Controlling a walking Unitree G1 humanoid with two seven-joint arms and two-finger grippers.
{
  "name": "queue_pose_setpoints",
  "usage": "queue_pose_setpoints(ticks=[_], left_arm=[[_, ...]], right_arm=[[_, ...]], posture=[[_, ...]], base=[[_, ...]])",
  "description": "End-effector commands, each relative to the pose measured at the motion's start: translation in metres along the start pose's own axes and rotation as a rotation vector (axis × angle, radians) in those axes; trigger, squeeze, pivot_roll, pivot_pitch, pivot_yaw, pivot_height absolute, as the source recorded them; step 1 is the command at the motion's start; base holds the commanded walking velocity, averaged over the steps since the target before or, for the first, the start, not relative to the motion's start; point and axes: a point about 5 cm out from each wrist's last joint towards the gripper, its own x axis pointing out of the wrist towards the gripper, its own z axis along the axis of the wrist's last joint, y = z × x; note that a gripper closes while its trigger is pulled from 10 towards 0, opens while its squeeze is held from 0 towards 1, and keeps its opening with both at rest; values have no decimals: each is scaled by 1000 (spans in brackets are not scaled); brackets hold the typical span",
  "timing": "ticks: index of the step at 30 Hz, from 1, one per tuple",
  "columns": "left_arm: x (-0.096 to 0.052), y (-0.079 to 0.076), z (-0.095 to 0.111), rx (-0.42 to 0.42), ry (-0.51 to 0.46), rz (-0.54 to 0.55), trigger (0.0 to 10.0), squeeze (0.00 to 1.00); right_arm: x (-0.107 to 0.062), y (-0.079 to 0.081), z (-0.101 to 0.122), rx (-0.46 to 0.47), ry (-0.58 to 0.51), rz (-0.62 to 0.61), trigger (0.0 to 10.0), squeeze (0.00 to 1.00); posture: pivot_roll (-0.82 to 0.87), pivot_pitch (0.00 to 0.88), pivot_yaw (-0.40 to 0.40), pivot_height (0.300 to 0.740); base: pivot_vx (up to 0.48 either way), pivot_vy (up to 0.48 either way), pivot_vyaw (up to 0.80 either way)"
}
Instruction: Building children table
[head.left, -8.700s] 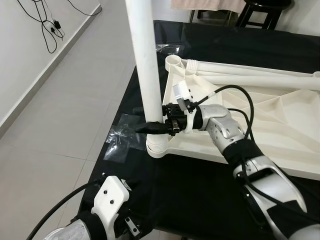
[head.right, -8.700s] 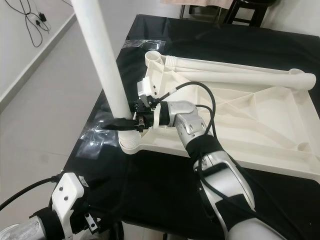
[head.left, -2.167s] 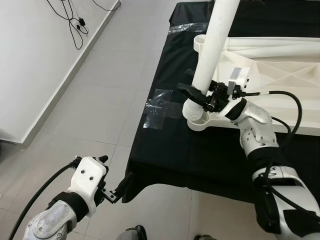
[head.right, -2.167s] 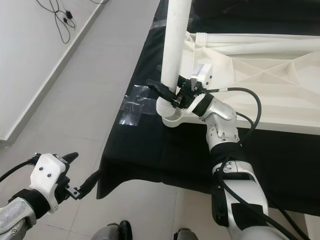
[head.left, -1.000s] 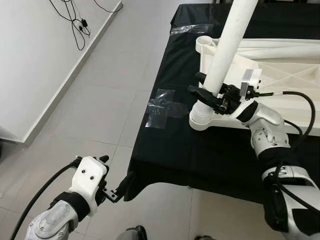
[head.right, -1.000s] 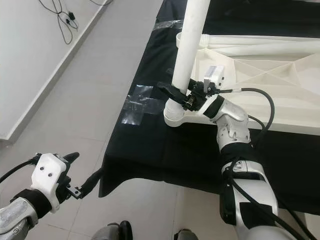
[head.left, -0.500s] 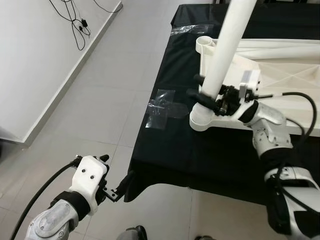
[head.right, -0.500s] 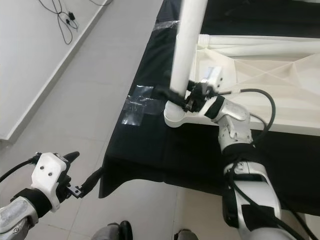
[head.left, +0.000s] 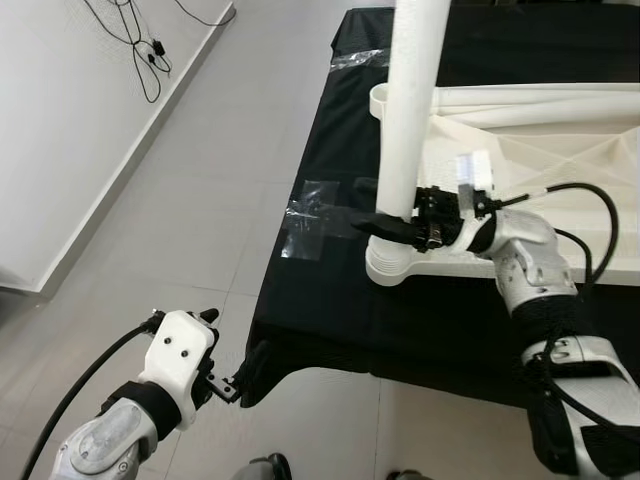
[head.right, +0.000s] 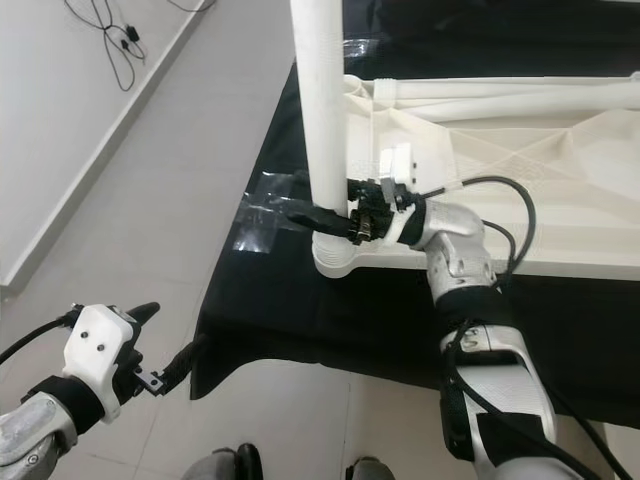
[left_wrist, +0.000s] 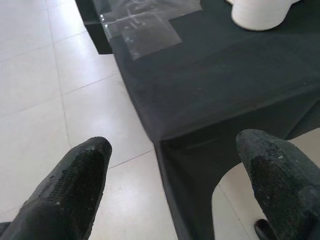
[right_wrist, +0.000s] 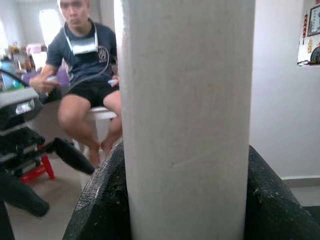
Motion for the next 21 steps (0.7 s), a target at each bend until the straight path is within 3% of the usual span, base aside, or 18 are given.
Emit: queue_pose_setpoints(ticks=[1, 6, 10, 12, 17, 21], left_arm=[[0, 1, -7, -21, 32, 4, 10000, 0], [-1, 1, -6, -19, 30, 9, 10000, 0], [-1, 0, -6, -18, 30, 11, 10000, 0], [-2, -1, -5, -17, 29, 14, 10000, 0], [-4, -2, -4, -17, 28, 18, 10000, 0], [-4, -3, -4, -19, 28, 17, 10000, 0]], right_arm=[[16, 7, -25, 161, -22, 45, 10000, 0], [37, 7, -20, 214, -97, 117, 10000, 0], [48, 10, -24, 201, -65, 142, 10000, 0], [57, 14, -32, 144, -2, 149, 10000, 0], [62, 19, -37, 52, 41, 140, 10000, 0], [58, 15, -36, 52, 40, 114, 10000, 0]], posture=[[94, 261, 74, 740], [97, 262, 70, 740], [102, 264, 65, 740], [106, 268, 58, 740], [103, 276, 59, 740], [102, 276, 60, 740]], base=[[0, 0, 0], [0, 0, 0], [0, 0, 0], [0, 0, 0], [0, 0, 0], [0, 0, 0]])
